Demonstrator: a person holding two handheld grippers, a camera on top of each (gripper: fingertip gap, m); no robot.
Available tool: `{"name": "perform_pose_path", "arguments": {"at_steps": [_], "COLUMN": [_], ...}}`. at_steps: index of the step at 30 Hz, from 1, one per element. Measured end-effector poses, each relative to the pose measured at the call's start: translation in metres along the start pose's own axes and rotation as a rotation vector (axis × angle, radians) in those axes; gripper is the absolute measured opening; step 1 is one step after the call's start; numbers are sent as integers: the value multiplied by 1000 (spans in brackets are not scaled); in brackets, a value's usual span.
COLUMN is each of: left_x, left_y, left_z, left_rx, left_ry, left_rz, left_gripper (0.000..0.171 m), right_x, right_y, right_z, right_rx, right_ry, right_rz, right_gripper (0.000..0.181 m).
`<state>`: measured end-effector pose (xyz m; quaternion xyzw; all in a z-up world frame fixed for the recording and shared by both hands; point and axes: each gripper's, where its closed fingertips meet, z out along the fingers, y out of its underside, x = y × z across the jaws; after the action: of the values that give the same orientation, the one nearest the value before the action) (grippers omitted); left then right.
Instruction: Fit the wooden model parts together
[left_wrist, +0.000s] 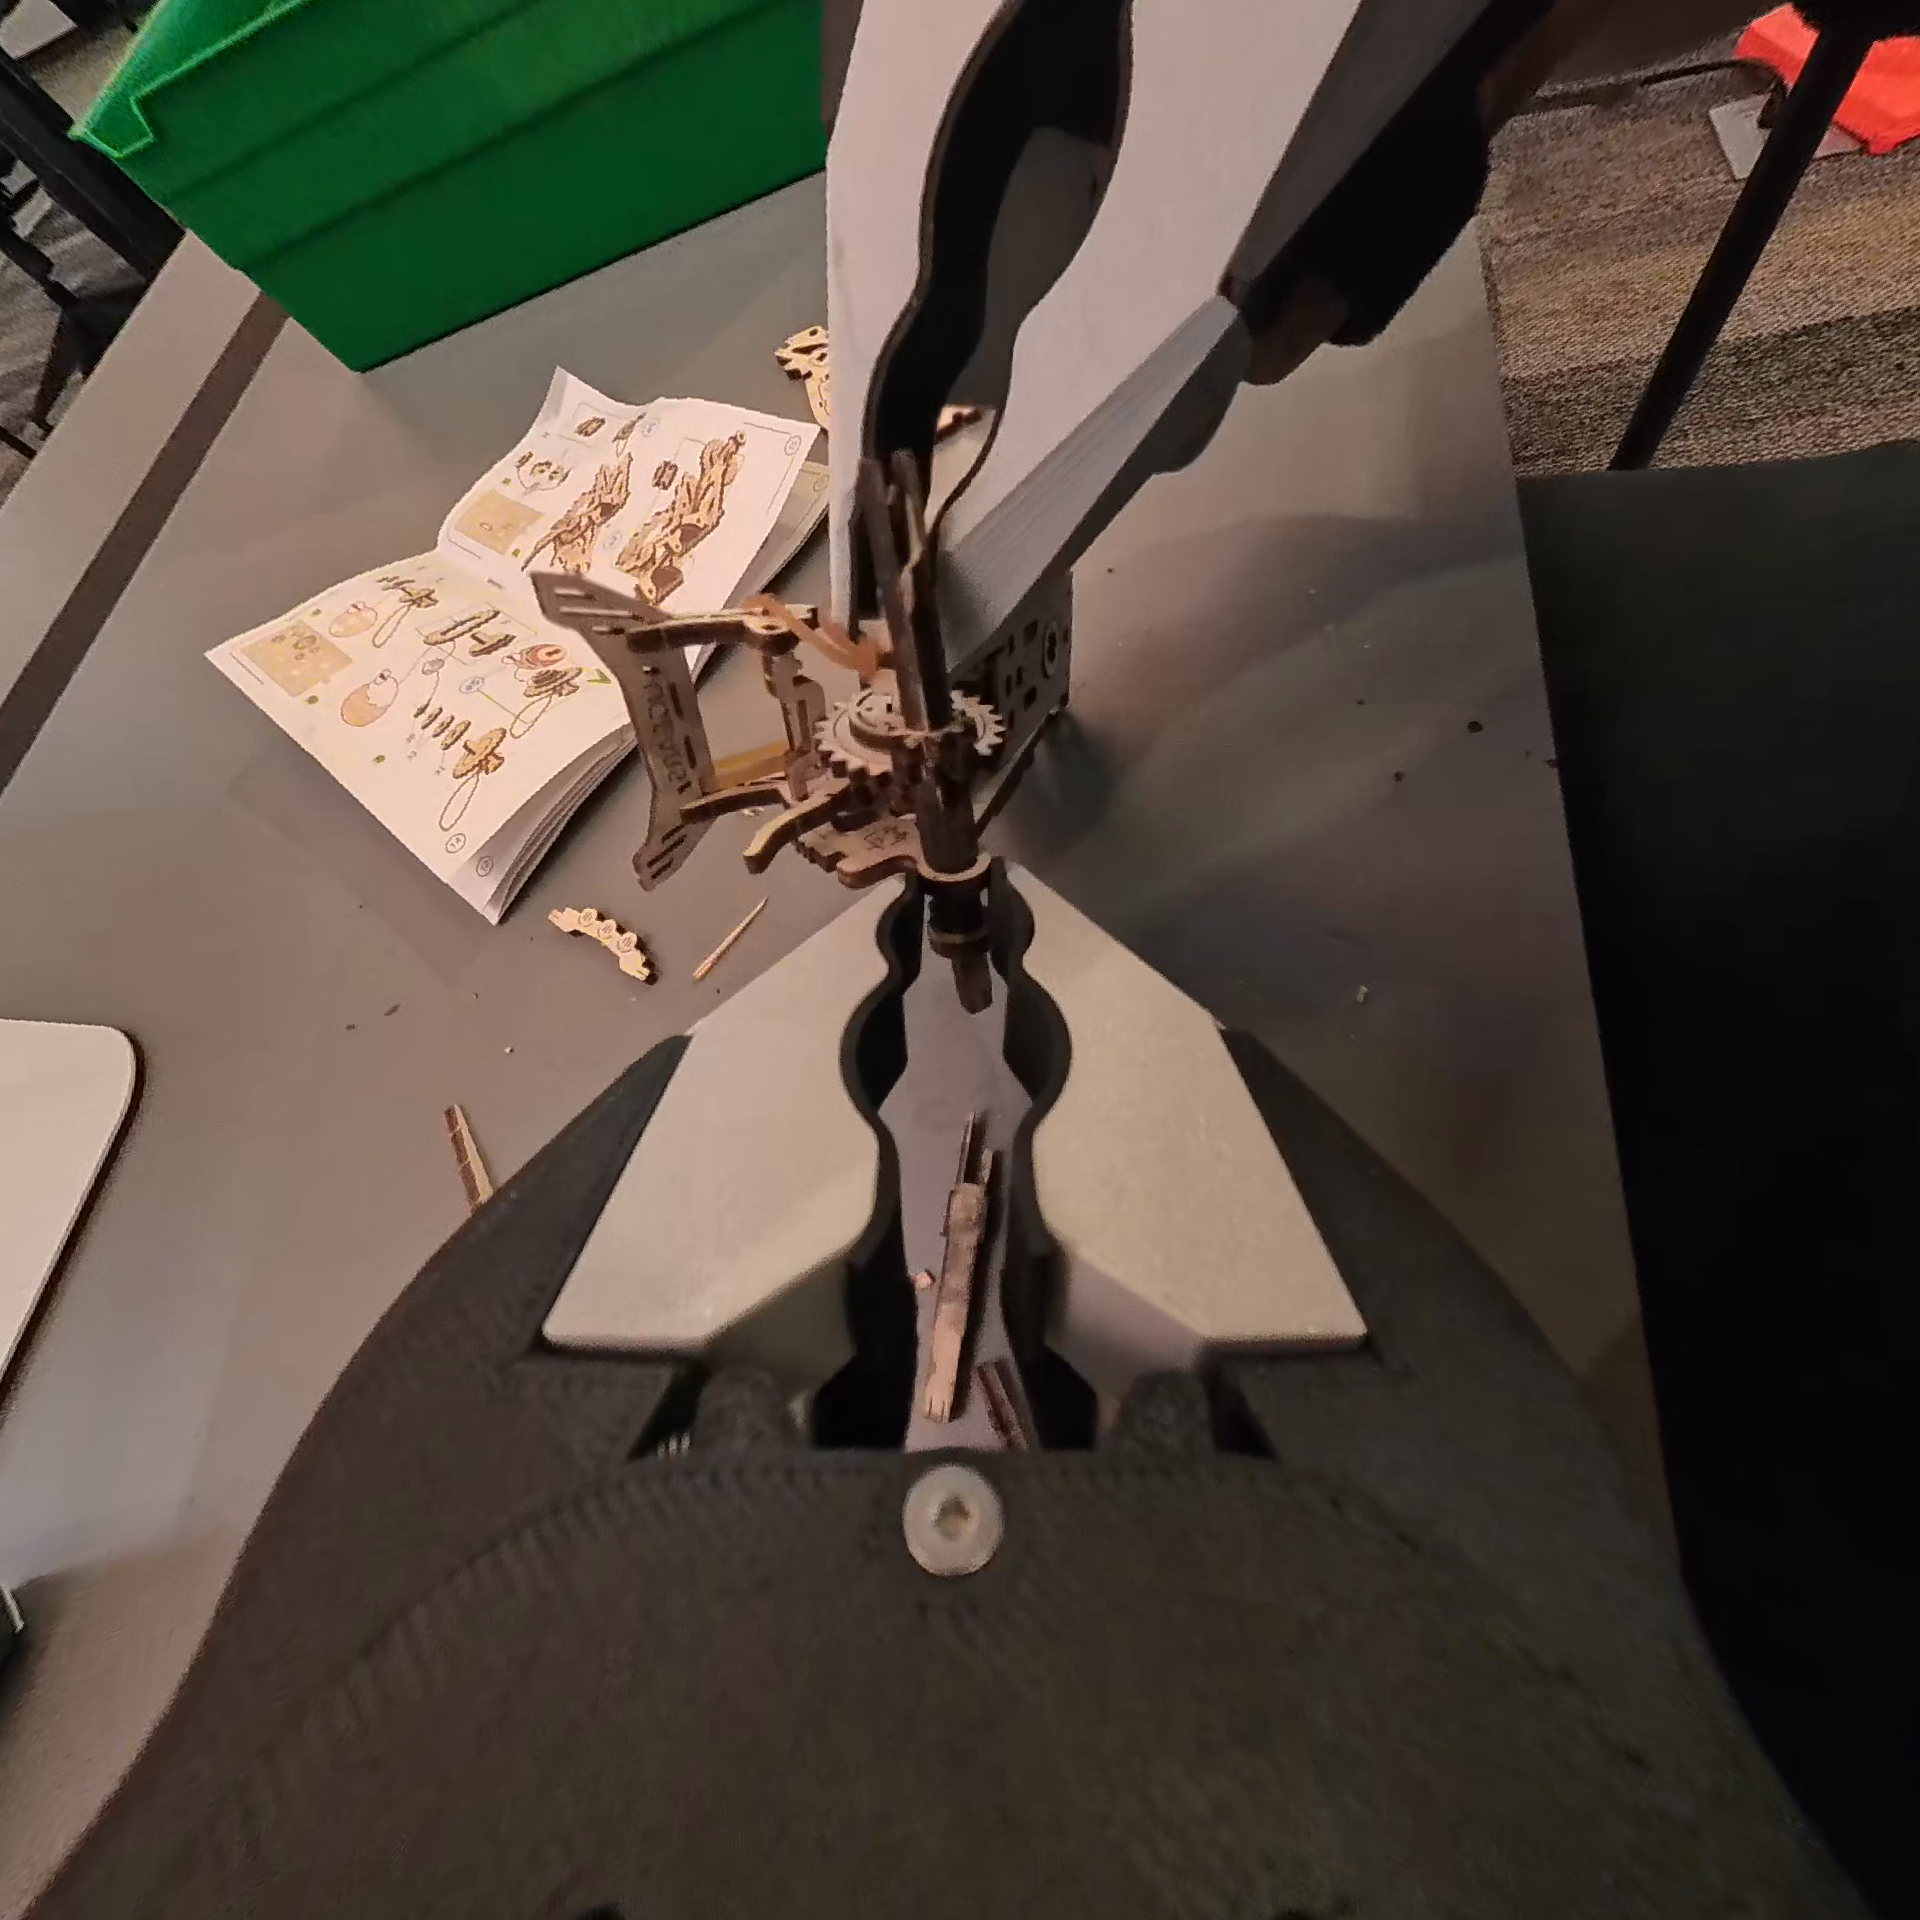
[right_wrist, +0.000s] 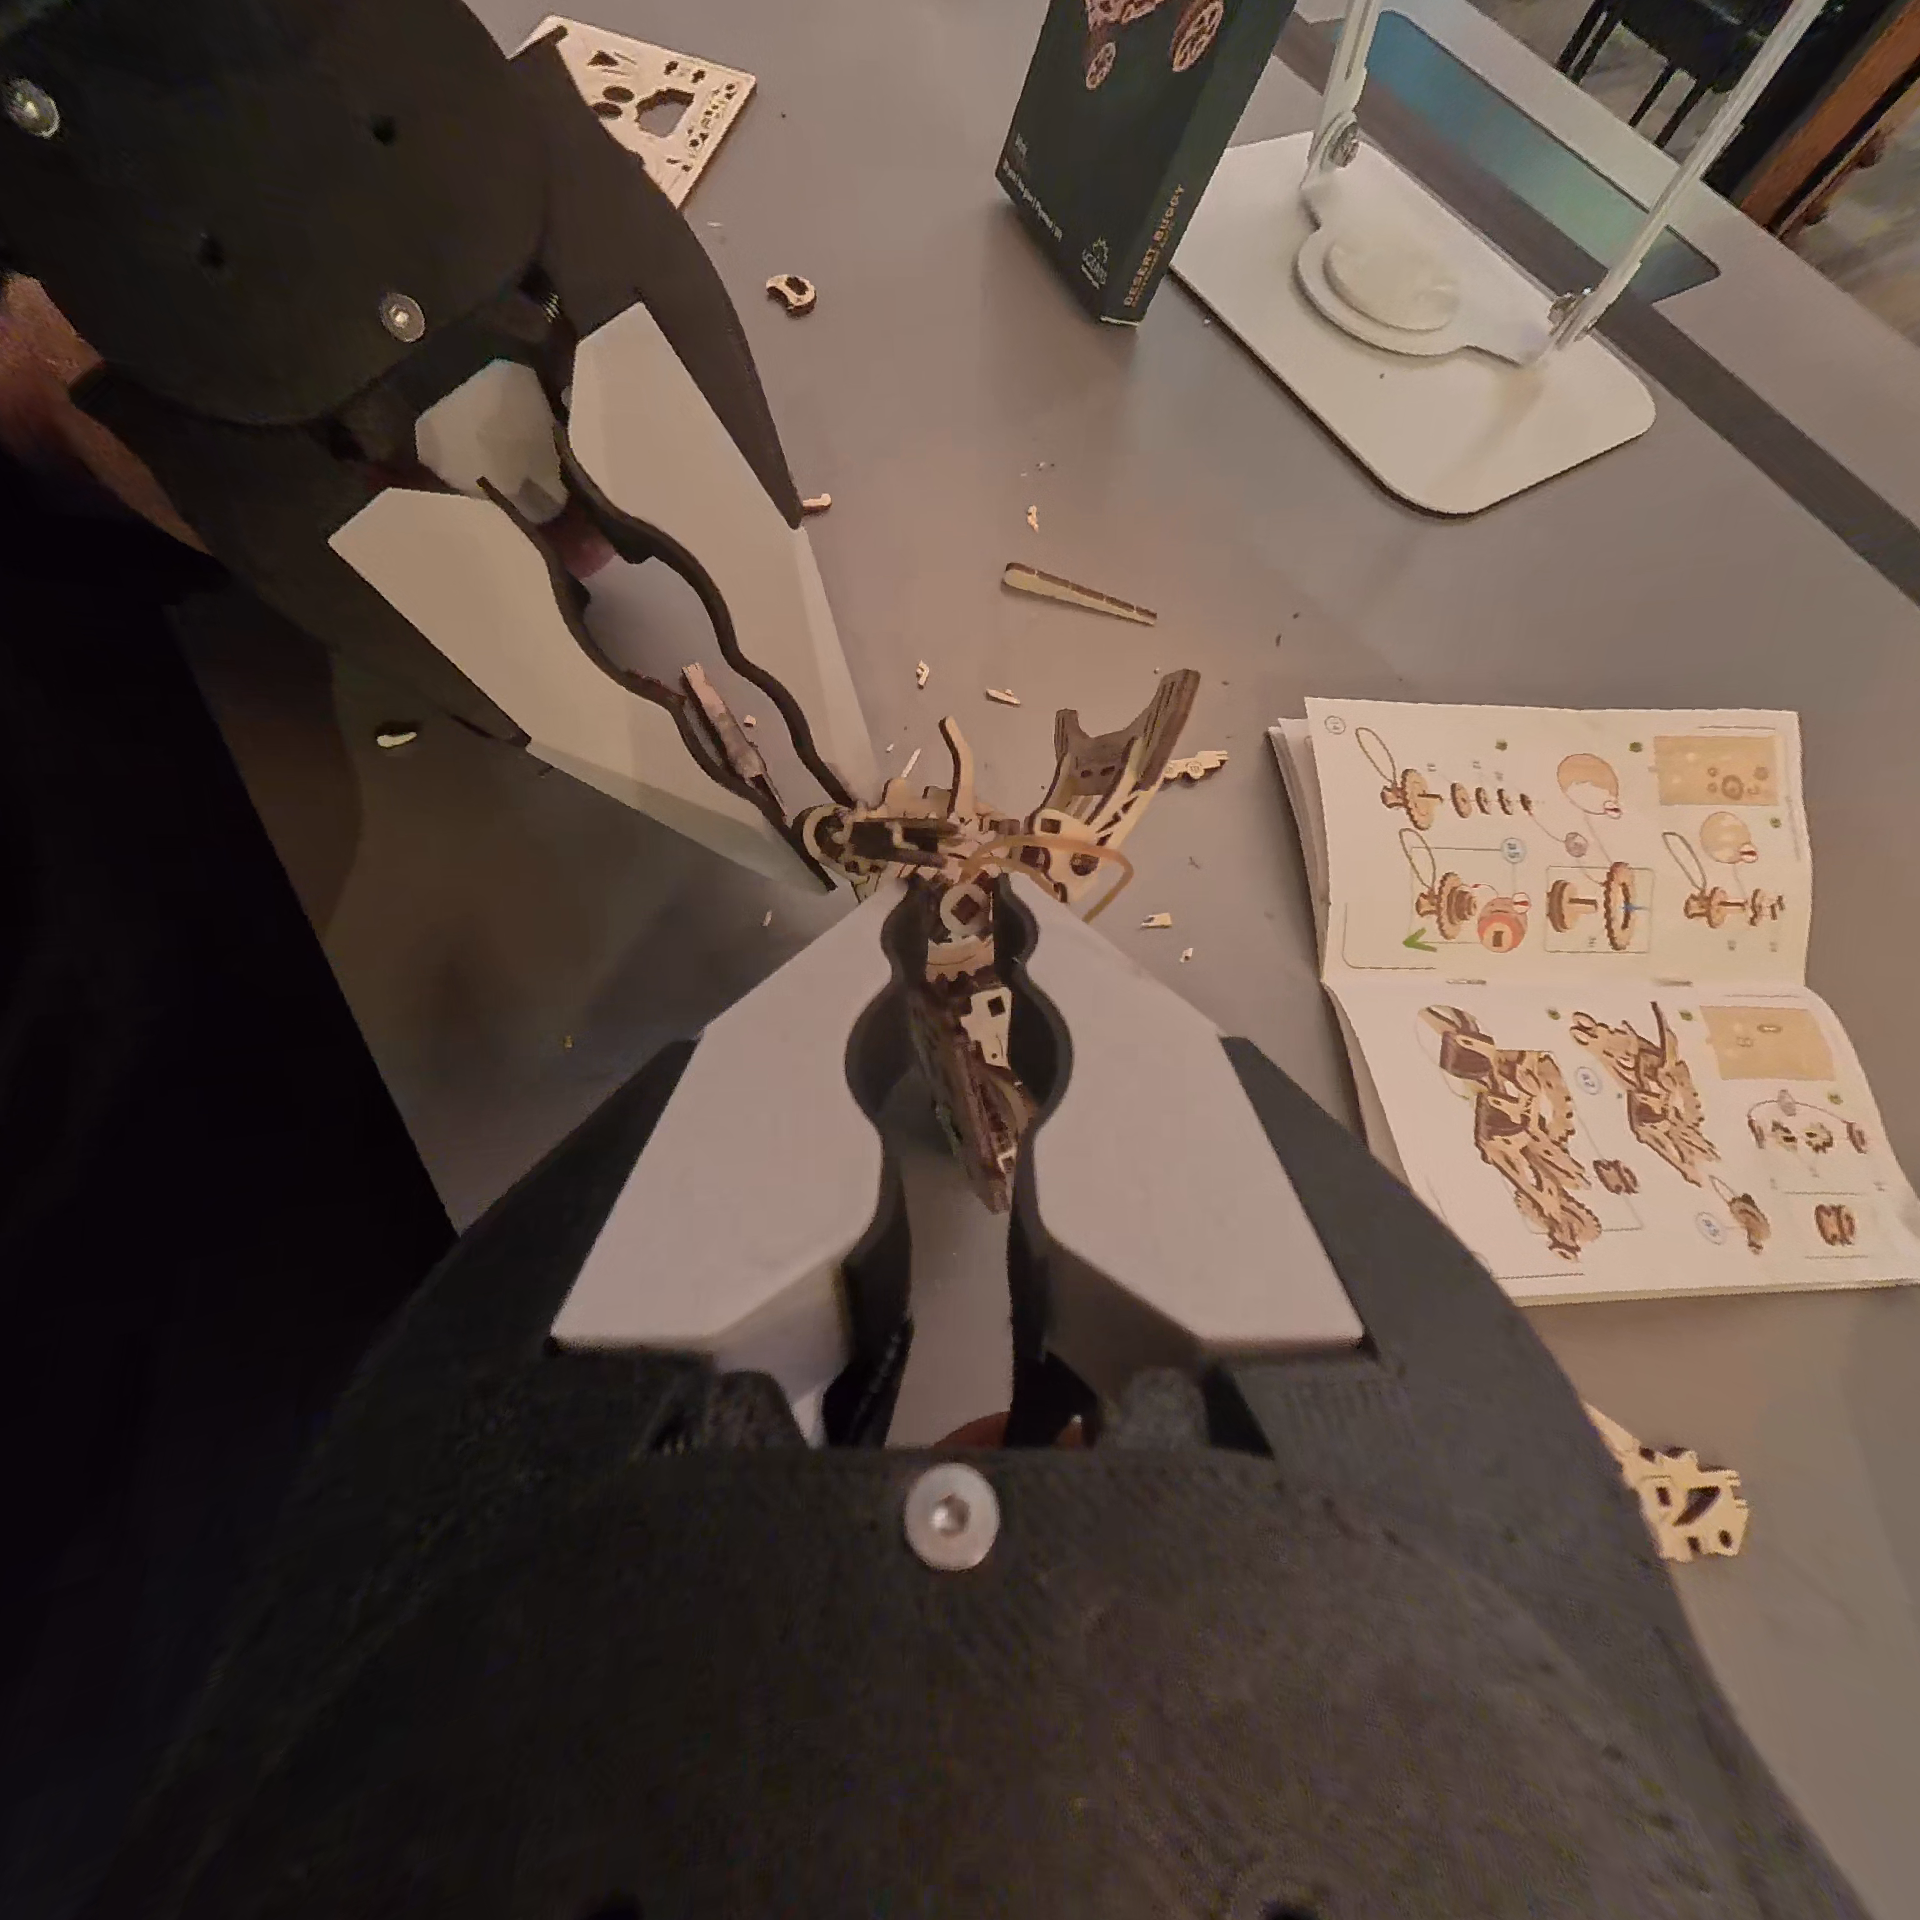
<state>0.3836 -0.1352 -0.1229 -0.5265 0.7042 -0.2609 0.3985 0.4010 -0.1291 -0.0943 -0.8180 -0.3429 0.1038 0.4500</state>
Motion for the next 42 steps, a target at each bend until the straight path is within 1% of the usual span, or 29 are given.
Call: {"name": "perform_pose_path", "arguments": {"at_steps": [6, 10, 13, 19, 23, 27, 31, 35, 37, 42], "left_x": [1, 1, 1, 1, 1, 2, 3, 2, 2, 3], "left_y": [-2, -1, -2, -1, 0, 0, 0, -1, -2, -3], "left_z": [0, 0, 0, 1, 1, 2, 2, 2, 2, 2], "left_rx": [9, 5, 7, 2, -2, -5, -4, 4, 4, 5], "left_ry": [-2, -2, -5, -8, -10, -17, -18, -18, -22, -29], "left_rz": [11, 13, 18, 31, 39, 56, 69, 60, 66, 97], "left_gripper": [10, 10, 10, 9, 9, 9, 9, 10, 9, 9], "right_x": [-2, -2, 0, 1, 1, 0, -4, -3, -5, -6], "right_y": [-1, 3, 3, 3, 3, 3, 7, 7, 7, 9], "right_z": [-1, 0, 0, 1, 2, 3, 6, 4, 4, 1], "right_rx": [42, 25, 32, -3, -53, -89, -119, -120, -118, -149], "right_ry": [-45, -52, -78, -117, -135, -167, -191, -176, -174, -210], "right_rz": [56, 81, 148, 207, 214, 265, 257, 230, 208, 217], "right_gripper": [8, 9, 8, 8, 8, 9, 11, 14, 10, 10]}}
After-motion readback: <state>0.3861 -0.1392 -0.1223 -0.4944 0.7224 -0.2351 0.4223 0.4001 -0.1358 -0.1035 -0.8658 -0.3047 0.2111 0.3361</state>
